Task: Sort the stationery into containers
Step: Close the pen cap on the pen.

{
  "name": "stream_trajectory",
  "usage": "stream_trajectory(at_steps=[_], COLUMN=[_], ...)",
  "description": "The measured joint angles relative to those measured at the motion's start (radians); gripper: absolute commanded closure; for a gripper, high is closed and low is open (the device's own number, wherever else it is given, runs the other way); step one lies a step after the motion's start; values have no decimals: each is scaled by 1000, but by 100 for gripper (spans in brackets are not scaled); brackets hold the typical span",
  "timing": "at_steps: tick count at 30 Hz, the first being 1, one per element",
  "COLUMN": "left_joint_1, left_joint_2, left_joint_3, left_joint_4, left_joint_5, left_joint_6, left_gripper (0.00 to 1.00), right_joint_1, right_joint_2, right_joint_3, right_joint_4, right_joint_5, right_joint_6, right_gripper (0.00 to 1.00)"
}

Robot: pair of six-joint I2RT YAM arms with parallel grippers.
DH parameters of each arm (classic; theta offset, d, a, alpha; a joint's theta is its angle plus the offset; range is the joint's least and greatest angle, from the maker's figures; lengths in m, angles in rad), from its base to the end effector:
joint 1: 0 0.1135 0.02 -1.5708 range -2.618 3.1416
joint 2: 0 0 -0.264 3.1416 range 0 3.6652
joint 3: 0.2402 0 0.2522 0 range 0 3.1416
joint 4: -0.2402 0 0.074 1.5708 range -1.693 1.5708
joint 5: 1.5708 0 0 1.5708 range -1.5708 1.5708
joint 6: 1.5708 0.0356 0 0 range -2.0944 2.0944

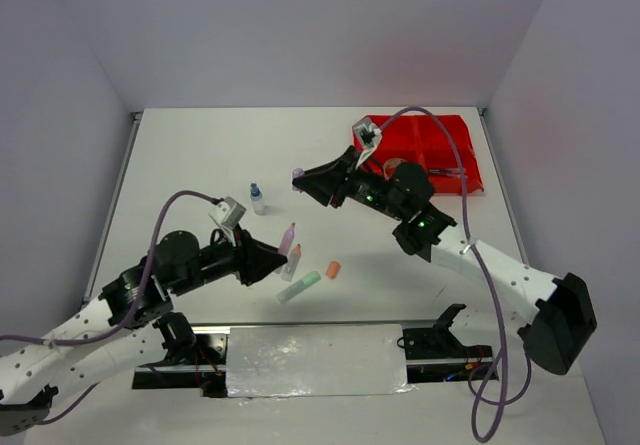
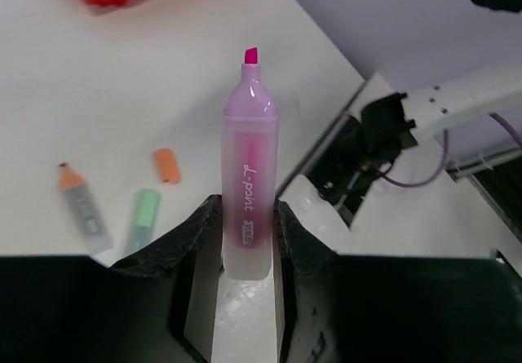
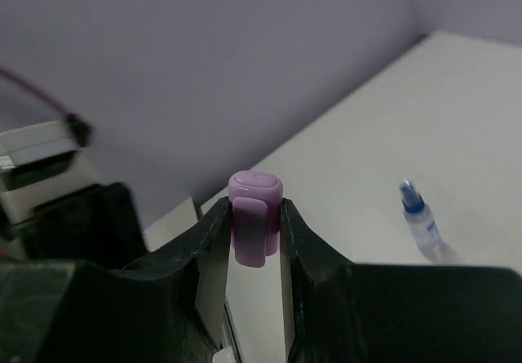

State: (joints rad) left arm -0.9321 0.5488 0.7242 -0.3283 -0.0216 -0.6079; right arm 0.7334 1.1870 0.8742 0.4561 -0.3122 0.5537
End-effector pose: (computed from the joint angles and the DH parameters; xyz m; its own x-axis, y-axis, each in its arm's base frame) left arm 0.0804 -0.1070 0.3364 -0.5257 -0.2498 -0.8132 0.5966 0.5731 -0.5618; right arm 0.2003 0.1952 0.3554 -0.3635 0.3461 -0.8649 -0.7897 0.3780 0.4831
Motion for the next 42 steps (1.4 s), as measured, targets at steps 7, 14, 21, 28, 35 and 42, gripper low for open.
stream_trajectory(at_steps=[7, 14, 21, 28, 35, 42], left_joint_1=[0, -1, -1, -1, -1, -1], left_joint_2=[85, 39, -23, -24, -30, -29], left_joint_3=[-124, -188, -225, -225, -225, -225], left_joint_4=[377, 662, 766, 748, 724, 716], left_joint_5=[296, 462, 494, 462, 441, 437], left_joint_6=[-30, -32, -18, 27, 61, 63], left_gripper=[100, 100, 100, 100, 100, 100], right_joint_1=[0, 2, 30, 90, 146, 188], right_joint_2=[-179, -224, -322, -367, -357, -303], right_joint_3=[-2, -18, -128, -149, -186, -194], right_joint_4=[91, 171, 245, 292, 324, 381], right_joint_5=[-198, -294, -206, -147, -136, -159], right_joint_6=[-120, -35, 140, 216, 205, 175], right_gripper=[100, 100, 100, 100, 100, 100])
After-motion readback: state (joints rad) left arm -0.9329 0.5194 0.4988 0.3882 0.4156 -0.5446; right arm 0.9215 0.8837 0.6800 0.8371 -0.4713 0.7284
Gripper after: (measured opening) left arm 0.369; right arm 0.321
